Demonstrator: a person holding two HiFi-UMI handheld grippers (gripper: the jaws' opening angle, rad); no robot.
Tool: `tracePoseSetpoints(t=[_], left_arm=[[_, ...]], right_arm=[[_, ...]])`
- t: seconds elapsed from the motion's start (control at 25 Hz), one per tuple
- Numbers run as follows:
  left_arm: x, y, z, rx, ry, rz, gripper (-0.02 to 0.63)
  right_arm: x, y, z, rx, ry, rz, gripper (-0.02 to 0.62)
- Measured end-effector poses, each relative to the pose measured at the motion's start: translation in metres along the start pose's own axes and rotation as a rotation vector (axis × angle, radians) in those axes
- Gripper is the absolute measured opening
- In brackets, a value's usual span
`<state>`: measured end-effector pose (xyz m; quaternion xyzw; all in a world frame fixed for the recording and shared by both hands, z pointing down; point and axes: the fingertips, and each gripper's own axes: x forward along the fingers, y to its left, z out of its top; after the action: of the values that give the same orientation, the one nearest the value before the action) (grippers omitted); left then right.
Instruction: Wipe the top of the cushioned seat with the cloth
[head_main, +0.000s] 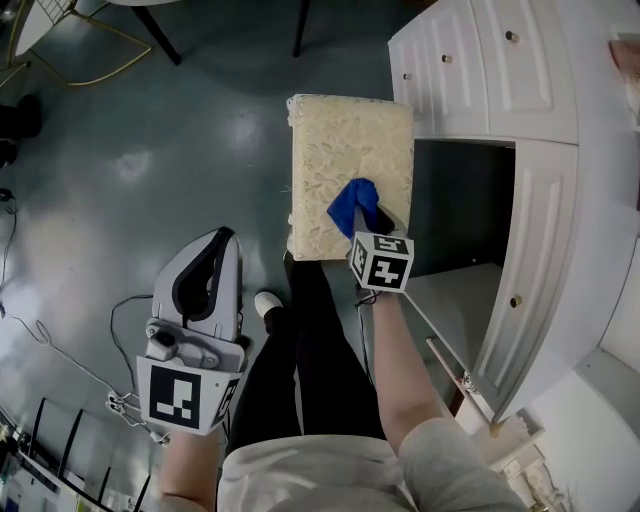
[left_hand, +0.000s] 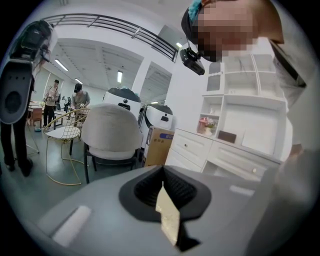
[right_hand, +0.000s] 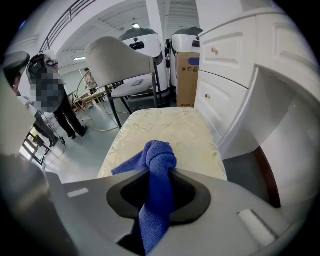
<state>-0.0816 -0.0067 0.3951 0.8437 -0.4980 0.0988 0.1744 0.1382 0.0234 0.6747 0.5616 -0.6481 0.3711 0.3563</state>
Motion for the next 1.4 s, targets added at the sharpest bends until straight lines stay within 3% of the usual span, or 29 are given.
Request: tracePoseSetpoints(t=[0.68,1.08,1.4], left_arm=[[-0.036,0.022,-0.007,-0.013,-0.011,0.066,-0.012],[-0.041,0.02,-0.005,-0.009,-0.02,0.07,-0.012],[-0.047,0.016,-0.006,-0.003,-0.019,0.066,-0.012]], right_arm=[[0.012,0.106,0.006,-0.093,0.021,0.123,0.091],[0.009,0.113,0.002,-0.146,0.015,0.163,0.091],[-0.005,0.117,-0.026,-0.187,0.017,0.186,0.091]])
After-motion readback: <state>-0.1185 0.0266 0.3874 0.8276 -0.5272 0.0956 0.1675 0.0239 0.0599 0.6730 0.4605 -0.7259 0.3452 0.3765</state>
